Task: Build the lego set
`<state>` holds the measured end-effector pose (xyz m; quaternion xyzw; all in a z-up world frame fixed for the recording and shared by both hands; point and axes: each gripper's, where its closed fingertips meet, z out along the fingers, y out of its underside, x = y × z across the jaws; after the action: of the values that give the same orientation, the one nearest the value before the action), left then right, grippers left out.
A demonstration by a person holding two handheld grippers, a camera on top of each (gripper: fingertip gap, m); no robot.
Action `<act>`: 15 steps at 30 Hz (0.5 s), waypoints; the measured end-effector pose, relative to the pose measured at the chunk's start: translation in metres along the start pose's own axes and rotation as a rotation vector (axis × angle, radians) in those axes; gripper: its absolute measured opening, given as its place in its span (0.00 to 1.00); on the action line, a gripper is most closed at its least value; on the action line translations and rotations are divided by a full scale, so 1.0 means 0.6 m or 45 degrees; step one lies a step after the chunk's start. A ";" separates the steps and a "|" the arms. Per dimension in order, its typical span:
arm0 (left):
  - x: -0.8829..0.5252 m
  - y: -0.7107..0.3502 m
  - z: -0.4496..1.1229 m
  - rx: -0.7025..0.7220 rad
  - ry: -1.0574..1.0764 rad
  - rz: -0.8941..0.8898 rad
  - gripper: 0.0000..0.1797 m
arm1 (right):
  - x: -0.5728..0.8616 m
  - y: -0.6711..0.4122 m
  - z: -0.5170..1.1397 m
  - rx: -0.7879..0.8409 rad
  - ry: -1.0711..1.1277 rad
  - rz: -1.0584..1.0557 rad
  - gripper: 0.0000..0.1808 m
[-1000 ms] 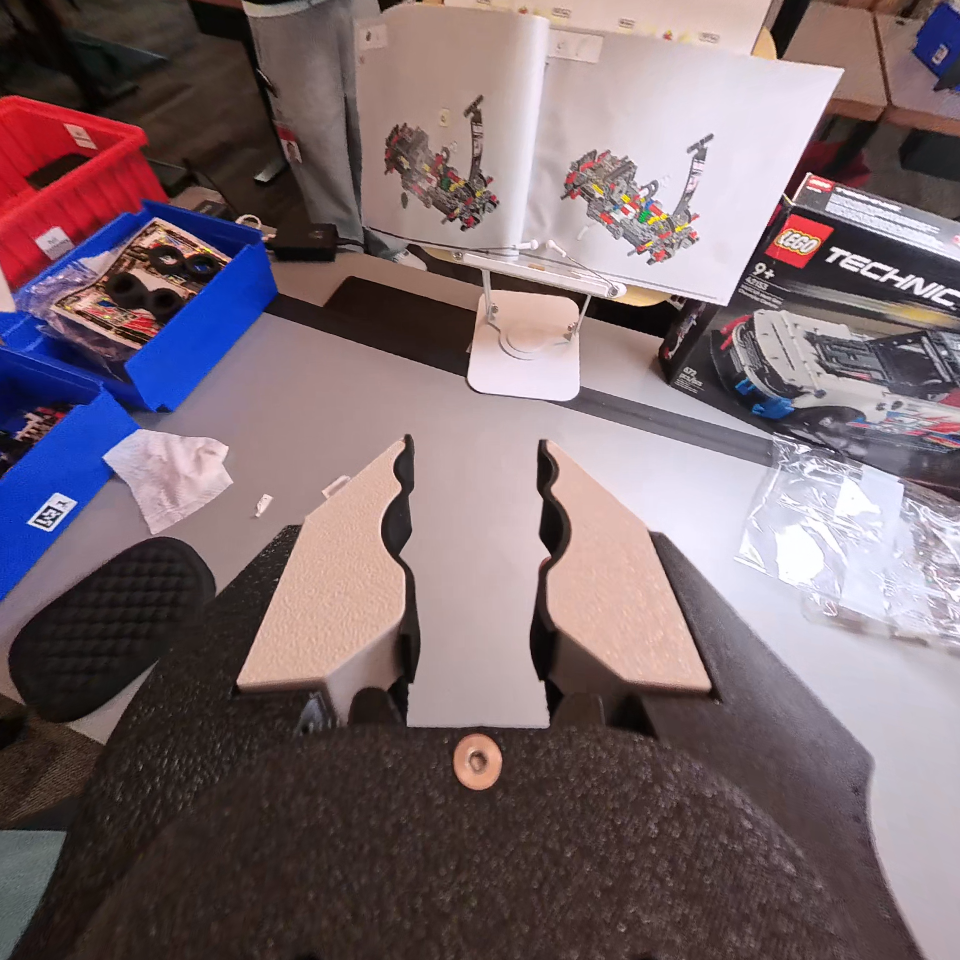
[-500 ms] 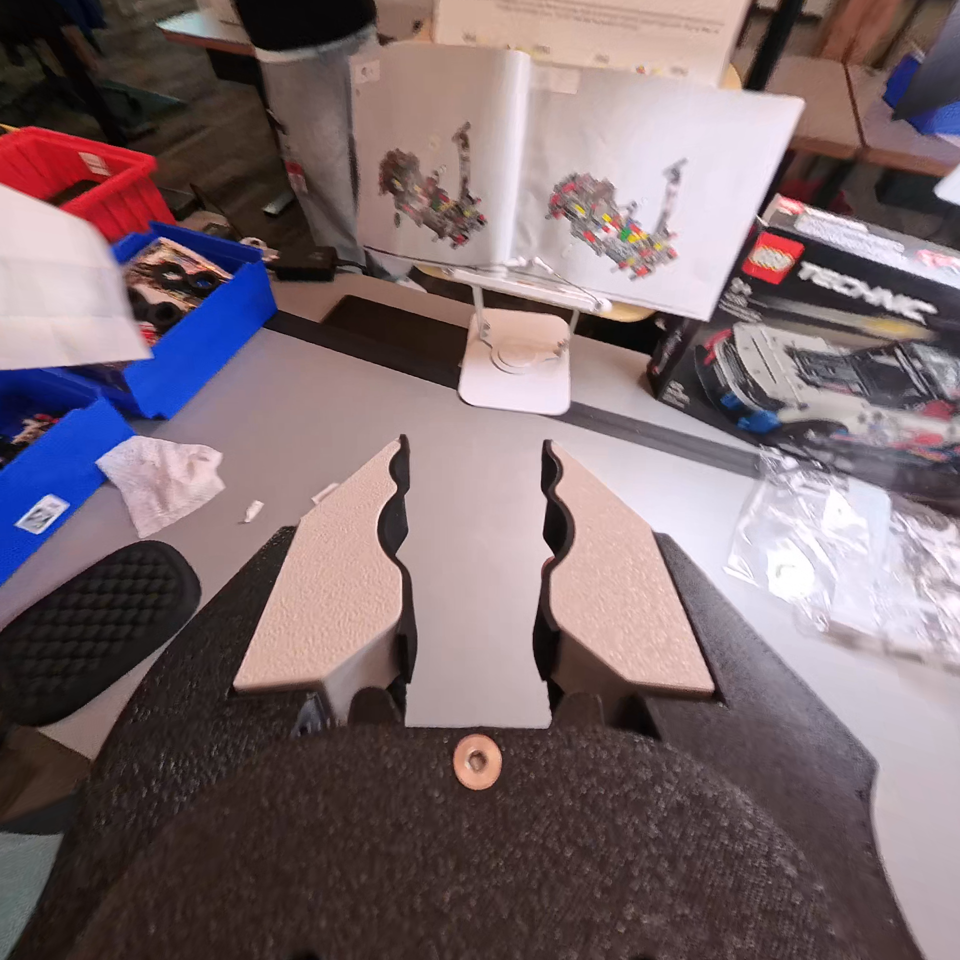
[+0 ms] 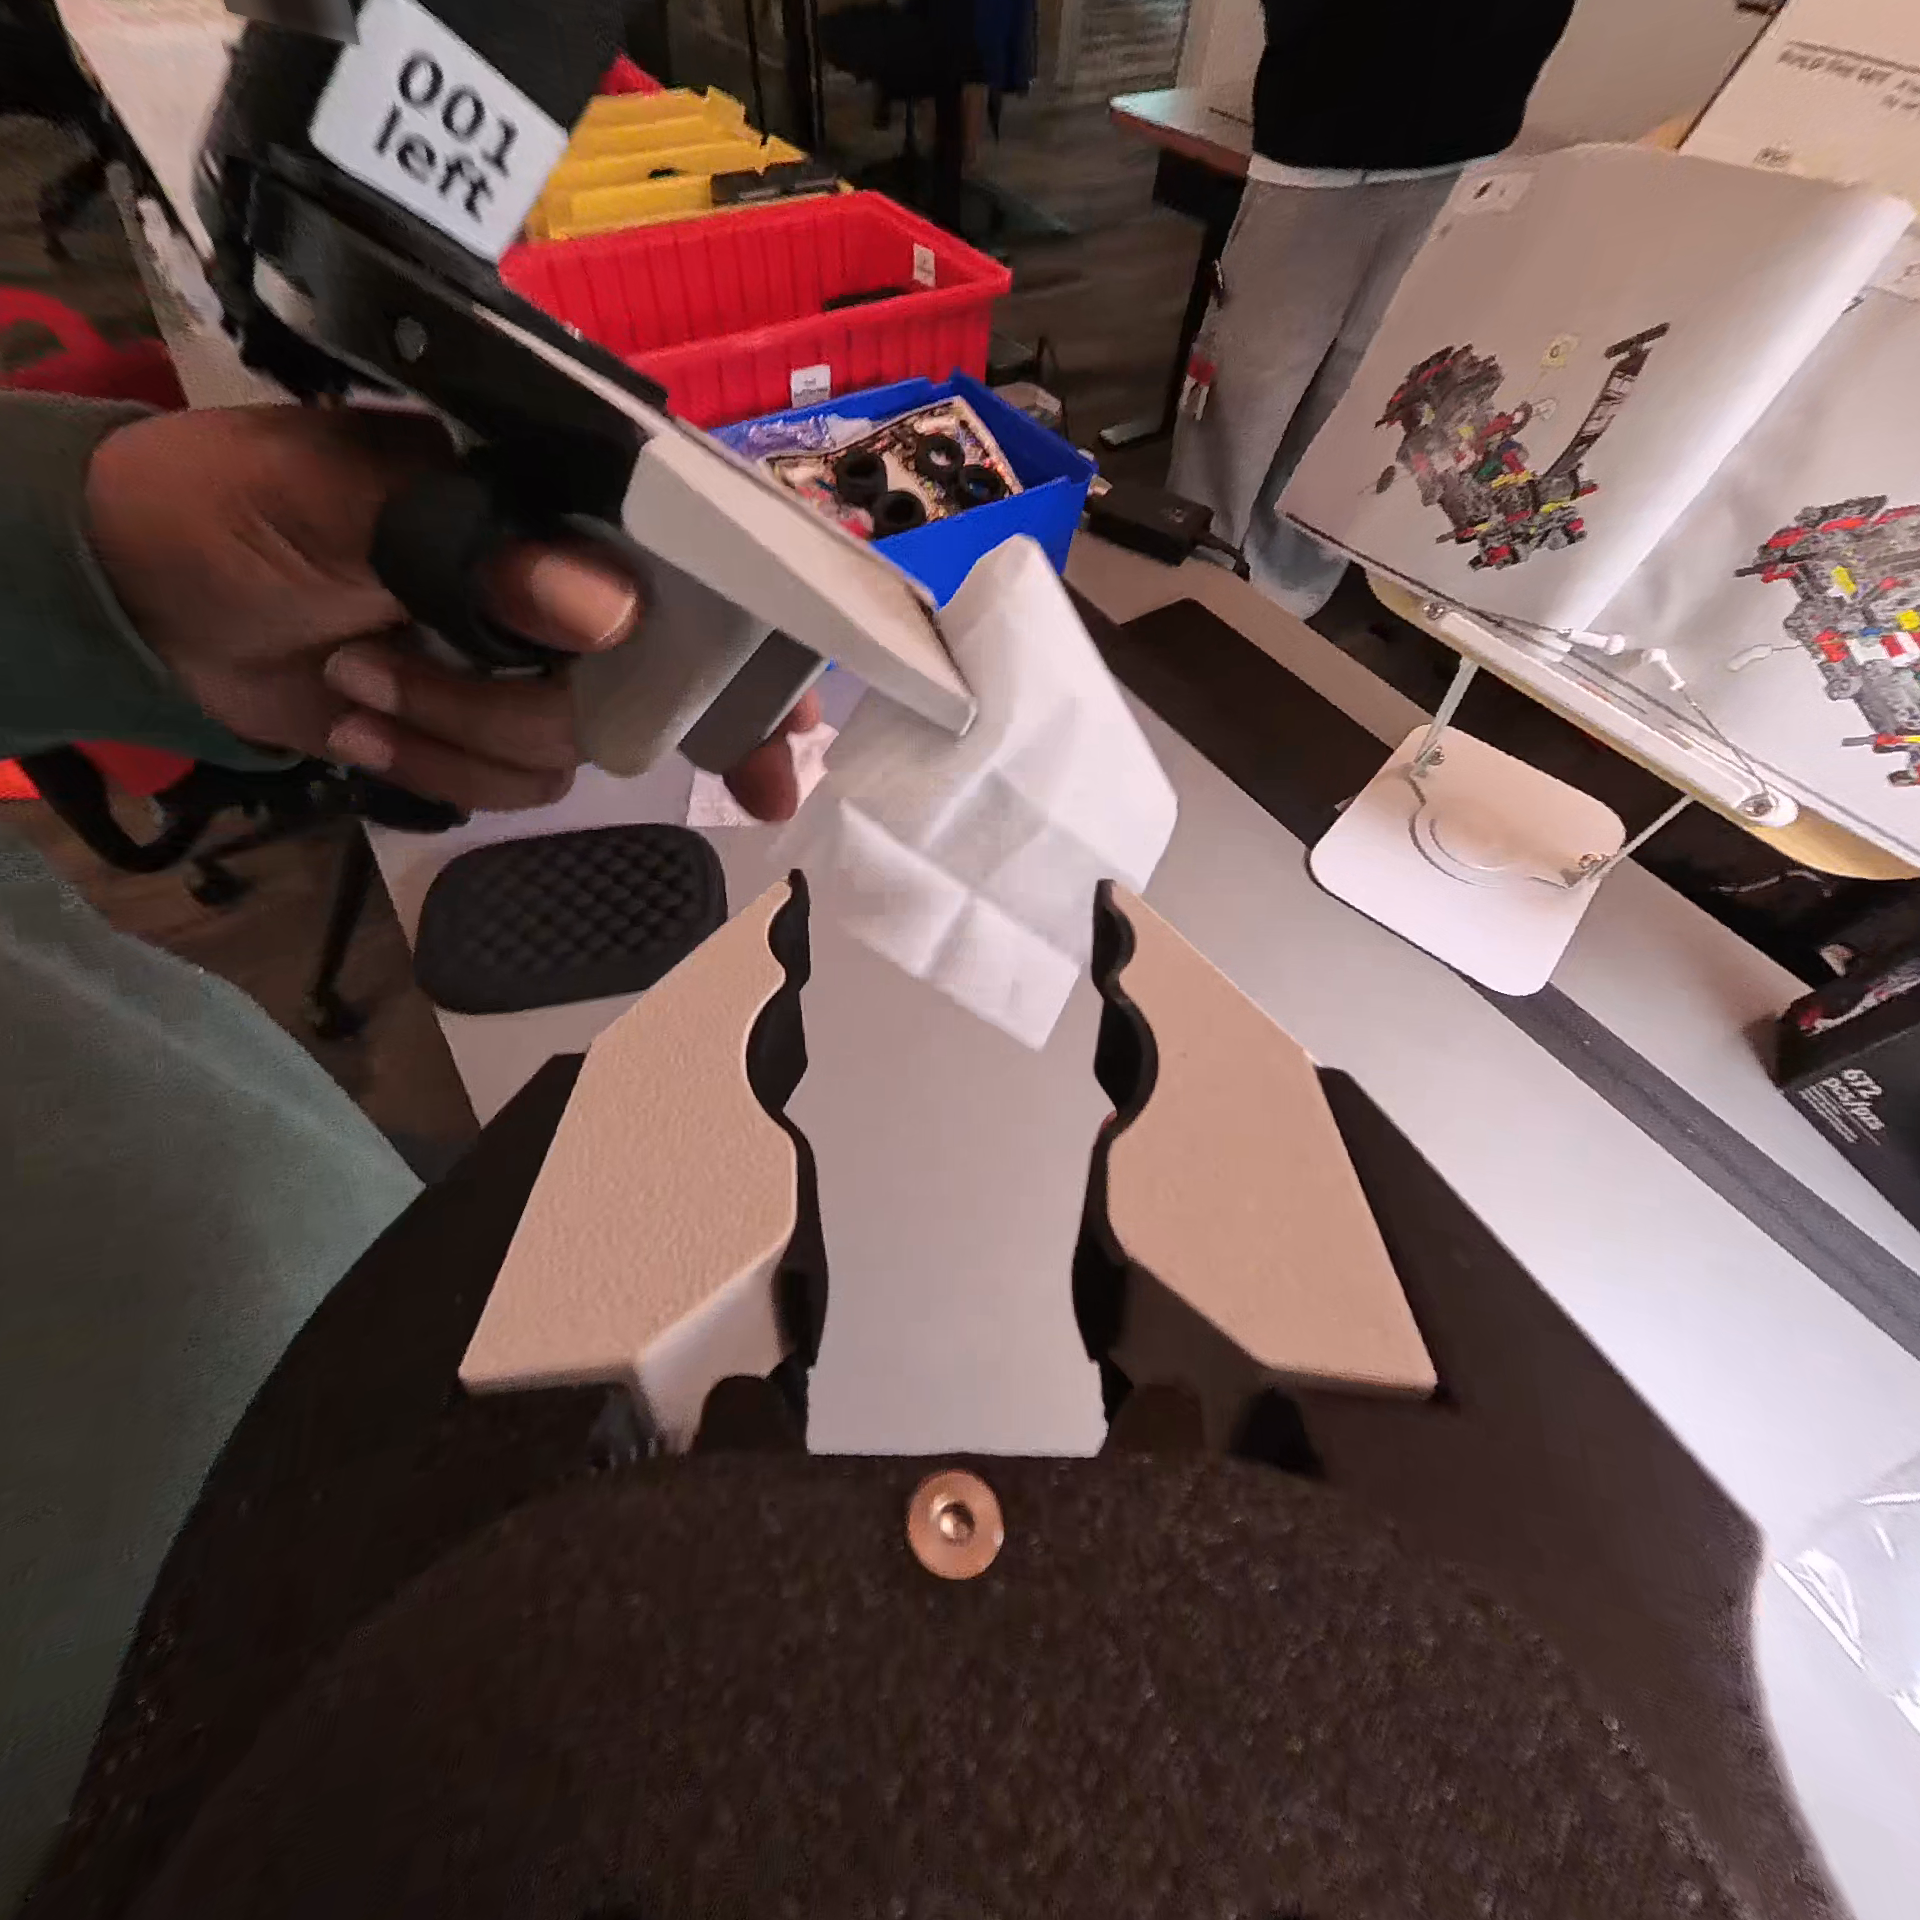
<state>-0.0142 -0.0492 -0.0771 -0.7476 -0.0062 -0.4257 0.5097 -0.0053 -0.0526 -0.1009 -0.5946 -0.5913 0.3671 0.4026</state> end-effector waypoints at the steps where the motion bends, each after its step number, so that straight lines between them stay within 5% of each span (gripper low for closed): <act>1: 0.008 0.004 0.006 -0.009 0.044 -0.026 0.00 | 0.004 -0.002 -0.004 0.024 0.001 0.017 0.31; 4: 0.039 0.010 0.020 -0.025 0.226 -0.128 0.00 | 0.000 0.000 -0.012 0.052 -0.113 0.092 0.33; 9: 0.034 0.011 0.042 -0.038 0.228 -0.184 0.00 | 0.000 0.012 -0.025 0.035 -0.198 0.070 0.00; 12: -0.003 -0.005 0.048 0.006 0.039 -0.138 0.20 | 0.025 0.025 -0.032 -0.003 -0.165 0.062 0.00; 15: -0.007 -0.001 0.054 -0.094 -0.100 0.148 0.36 | 0.018 0.063 -0.039 -0.196 -0.272 0.016 0.00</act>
<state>0.0035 -0.0224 -0.0832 -0.7812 0.0330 -0.3657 0.5049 0.0317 -0.0420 -0.1254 -0.5849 -0.6536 0.3844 0.2880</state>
